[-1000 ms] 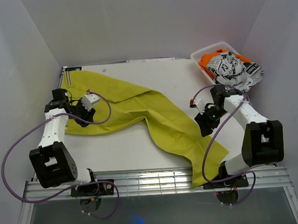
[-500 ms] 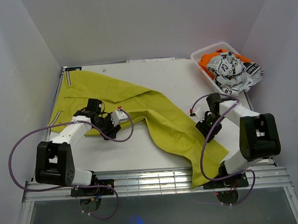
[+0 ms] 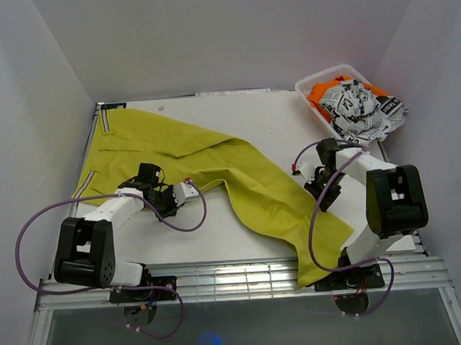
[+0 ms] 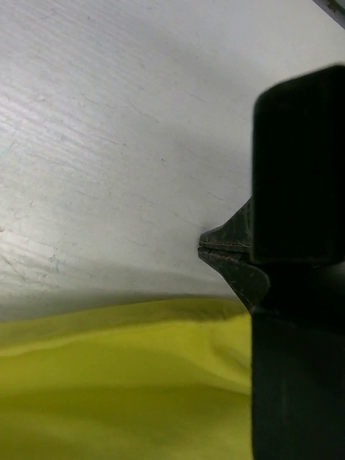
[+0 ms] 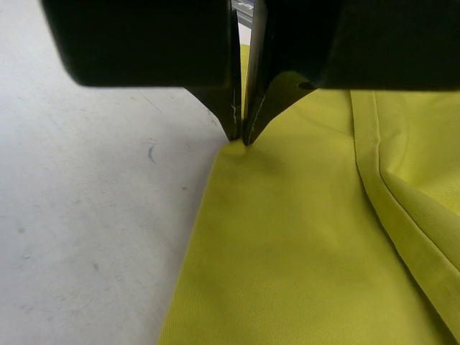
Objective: Fold and stack the trousers
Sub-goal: Flatten the trousers out
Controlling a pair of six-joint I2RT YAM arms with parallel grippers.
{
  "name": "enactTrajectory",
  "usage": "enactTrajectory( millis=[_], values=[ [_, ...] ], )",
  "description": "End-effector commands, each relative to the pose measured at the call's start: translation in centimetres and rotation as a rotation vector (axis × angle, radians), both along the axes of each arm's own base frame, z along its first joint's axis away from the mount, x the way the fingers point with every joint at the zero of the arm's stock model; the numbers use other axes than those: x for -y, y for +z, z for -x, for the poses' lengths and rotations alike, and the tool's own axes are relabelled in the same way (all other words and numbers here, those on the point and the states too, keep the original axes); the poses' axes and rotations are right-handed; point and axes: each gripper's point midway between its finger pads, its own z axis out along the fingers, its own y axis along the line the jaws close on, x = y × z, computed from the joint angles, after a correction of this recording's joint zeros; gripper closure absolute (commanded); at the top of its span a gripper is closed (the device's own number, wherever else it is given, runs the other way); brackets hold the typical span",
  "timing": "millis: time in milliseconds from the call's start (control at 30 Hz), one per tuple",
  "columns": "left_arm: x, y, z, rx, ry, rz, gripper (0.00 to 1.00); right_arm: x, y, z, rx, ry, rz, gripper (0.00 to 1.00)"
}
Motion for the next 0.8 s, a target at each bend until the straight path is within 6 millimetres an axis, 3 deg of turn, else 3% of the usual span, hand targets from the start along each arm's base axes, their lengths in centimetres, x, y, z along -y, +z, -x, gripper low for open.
enactTrajectory(
  millis=[0,167,267,300,400,433,533,633,767],
  values=[
    [-1.7,-1.5,3.2,-0.041,-0.067,-0.084,0.95,-0.1,2.8,-4.9,0.191,0.031,-0.005,0.92],
    [-2.4,-1.7,4.5,-0.019,-0.089,-0.112,1.00,2.3,9.3,-11.5,0.472,0.017,0.112,0.92],
    [-1.6,0.1,2.7,0.052,-0.055,-0.068,1.00,3.2,12.0,-13.7,0.573,0.041,0.165,0.92],
    [-1.2,0.9,2.0,0.062,-0.007,-0.037,0.97,3.2,12.4,-13.9,0.581,0.046,0.167,0.92],
    [0.7,4.1,-0.5,0.102,0.062,0.070,0.76,3.2,12.4,-13.7,0.568,0.064,0.168,0.92],
    [1.1,4.6,-1.0,0.096,0.078,0.090,0.65,3.2,12.3,-13.6,0.562,0.069,0.171,0.92],
    [2.2,6.2,-3.0,0.104,0.118,0.153,0.47,3.4,12.3,-13.9,0.583,0.068,0.181,0.92],
    [3.0,6.1,-4.7,0.097,0.142,0.178,0.45,3.4,12.6,-14.2,0.600,0.064,0.184,0.92],
    [3.3,3.7,-5.4,0.037,0.145,0.151,0.47,3.5,14.1,-15.7,0.660,0.054,0.195,0.92]
  ],
)
